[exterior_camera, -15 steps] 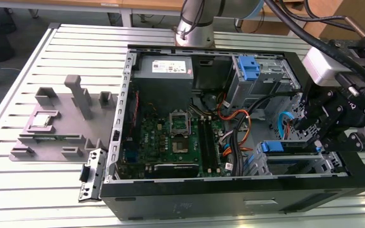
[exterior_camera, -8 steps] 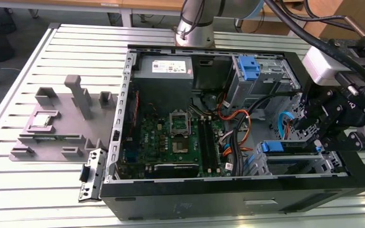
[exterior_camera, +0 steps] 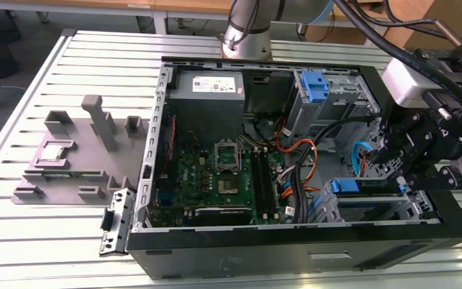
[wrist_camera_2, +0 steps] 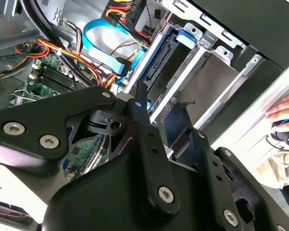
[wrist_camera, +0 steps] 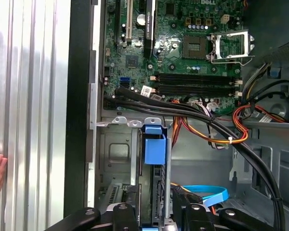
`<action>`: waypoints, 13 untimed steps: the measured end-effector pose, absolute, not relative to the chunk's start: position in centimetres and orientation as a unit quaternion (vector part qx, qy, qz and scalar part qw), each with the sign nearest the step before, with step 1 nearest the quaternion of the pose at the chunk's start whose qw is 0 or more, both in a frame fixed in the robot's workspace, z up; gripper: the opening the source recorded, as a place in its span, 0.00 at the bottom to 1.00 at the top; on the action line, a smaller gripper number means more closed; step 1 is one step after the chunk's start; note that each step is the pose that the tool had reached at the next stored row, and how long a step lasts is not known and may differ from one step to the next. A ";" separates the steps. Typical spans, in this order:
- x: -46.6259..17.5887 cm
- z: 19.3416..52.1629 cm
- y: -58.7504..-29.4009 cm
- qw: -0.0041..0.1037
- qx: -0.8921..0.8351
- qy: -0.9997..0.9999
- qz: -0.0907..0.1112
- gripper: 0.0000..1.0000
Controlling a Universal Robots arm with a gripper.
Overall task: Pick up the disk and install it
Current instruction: 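Insert the disk into the insertion slot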
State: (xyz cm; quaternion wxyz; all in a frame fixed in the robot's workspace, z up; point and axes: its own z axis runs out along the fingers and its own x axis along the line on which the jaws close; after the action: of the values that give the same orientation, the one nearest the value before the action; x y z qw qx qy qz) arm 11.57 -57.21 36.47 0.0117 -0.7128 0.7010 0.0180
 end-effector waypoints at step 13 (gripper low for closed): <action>11.5 36.2 -56.7 0.021 -0.714 0.699 0.027 0.42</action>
State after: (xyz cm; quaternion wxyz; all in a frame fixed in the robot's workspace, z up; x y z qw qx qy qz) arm 11.50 -56.68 36.16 0.0215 -0.7139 0.6994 0.0269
